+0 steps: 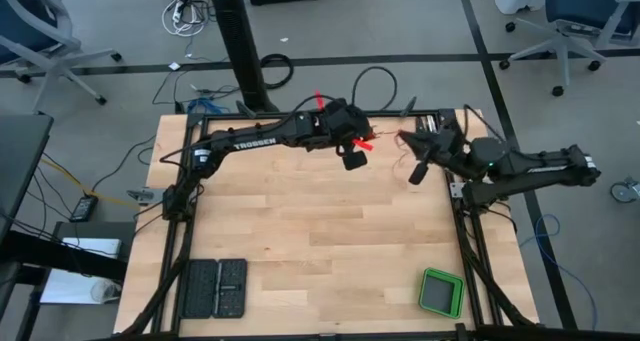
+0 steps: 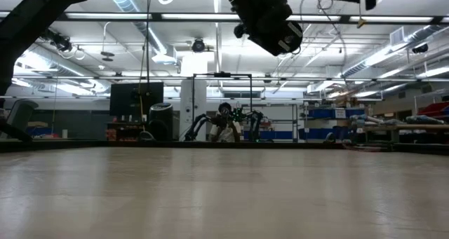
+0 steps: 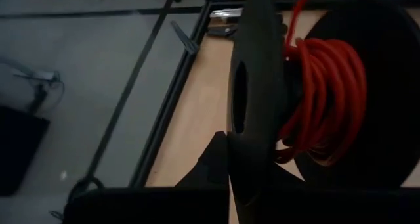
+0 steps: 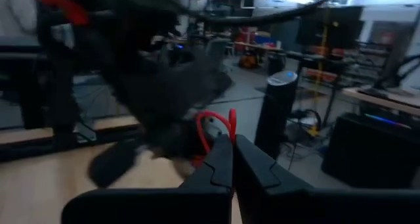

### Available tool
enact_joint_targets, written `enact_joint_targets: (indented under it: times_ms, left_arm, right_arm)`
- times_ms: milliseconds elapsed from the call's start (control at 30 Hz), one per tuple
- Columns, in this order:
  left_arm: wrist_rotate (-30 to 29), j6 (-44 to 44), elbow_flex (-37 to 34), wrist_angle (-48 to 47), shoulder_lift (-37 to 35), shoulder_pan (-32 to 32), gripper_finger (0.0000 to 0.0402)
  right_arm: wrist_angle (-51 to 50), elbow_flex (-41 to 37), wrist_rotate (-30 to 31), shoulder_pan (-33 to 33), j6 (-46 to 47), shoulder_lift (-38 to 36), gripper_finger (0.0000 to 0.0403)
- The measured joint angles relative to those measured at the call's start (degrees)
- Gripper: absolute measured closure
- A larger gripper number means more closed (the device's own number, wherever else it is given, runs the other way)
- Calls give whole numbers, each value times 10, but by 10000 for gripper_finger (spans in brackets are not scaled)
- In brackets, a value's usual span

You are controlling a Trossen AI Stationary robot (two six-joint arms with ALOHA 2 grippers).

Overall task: Coil cords
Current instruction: Coil the red wire cable onto the black spool

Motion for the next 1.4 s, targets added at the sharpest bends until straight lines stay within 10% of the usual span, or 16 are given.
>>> enact_joint_targets:
  times_ms: [367,833,1400]
  left_arm:
    - [174,-125,0,20,0,26,399]
    - [379,-174,0,196,0,26,399]
    - [415,-167,0,250,0,24,399]
  right_arm:
    - [225,0,-49,4,-86,124,403]
    - [210,0,-24,42,-90,152,403]
    - [40,-1,17,94,-66,124,357]
